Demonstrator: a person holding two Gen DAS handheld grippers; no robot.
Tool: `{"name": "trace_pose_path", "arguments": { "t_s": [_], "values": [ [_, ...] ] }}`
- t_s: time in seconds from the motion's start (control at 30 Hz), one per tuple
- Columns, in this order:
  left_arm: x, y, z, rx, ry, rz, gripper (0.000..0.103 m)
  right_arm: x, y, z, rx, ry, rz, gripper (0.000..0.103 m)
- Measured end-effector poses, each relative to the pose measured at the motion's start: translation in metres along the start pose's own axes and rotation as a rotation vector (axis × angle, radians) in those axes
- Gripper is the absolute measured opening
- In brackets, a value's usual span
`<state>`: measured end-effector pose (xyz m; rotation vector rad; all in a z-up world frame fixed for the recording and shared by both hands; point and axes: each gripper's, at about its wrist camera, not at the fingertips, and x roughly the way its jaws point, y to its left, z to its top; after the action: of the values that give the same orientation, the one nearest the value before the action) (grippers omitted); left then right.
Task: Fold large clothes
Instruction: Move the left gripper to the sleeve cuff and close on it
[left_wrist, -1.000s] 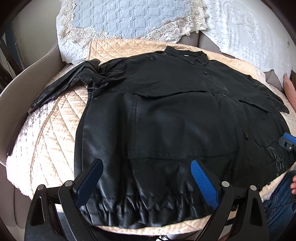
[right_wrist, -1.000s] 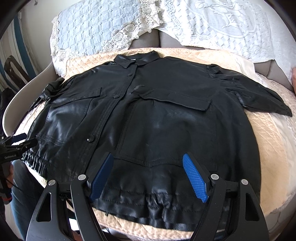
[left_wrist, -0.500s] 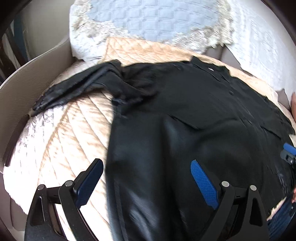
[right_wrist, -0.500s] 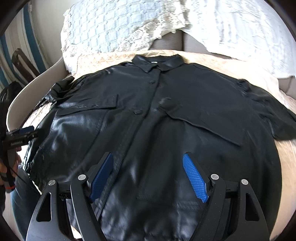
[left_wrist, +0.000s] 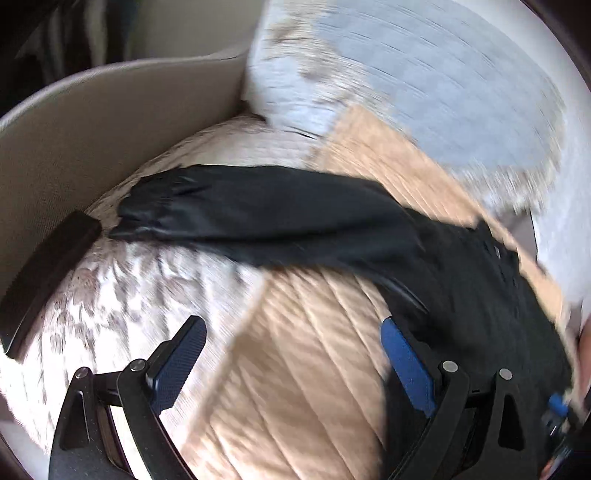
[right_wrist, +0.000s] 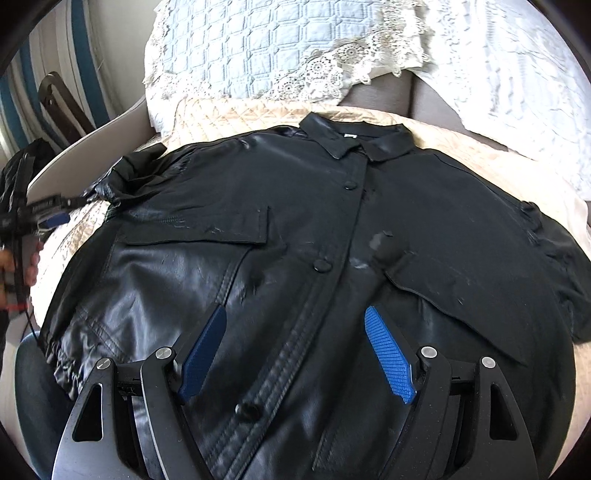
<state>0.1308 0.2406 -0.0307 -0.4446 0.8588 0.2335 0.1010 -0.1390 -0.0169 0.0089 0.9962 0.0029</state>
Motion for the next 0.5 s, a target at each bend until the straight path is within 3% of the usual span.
{"name": "trace_pose_path", "arguments": {
  "t_s": [0.2,0.4,0.43,0.5],
  "values": [
    [0.032,0.05,0.028,-0.218,-0.008,-0.018,0.097,0.012,0.004,0.002,-0.012,0.021,-0.003,0.078],
    [0.055,0.062,0.053,-0.246,-0.058,0.023,0.095,0.017,0.003,0.005,-0.014,0.031,-0.016,0.078],
    [0.059,0.062,0.054,-0.242,-0.066,0.041,0.093,0.017,0.003,0.005,-0.012,0.031,-0.017,0.078],
    [0.066,0.06,0.059,-0.205,-0.071,0.116,0.071,0.018,0.002,0.005,-0.006,0.031,-0.017,0.078]
  ]
}}
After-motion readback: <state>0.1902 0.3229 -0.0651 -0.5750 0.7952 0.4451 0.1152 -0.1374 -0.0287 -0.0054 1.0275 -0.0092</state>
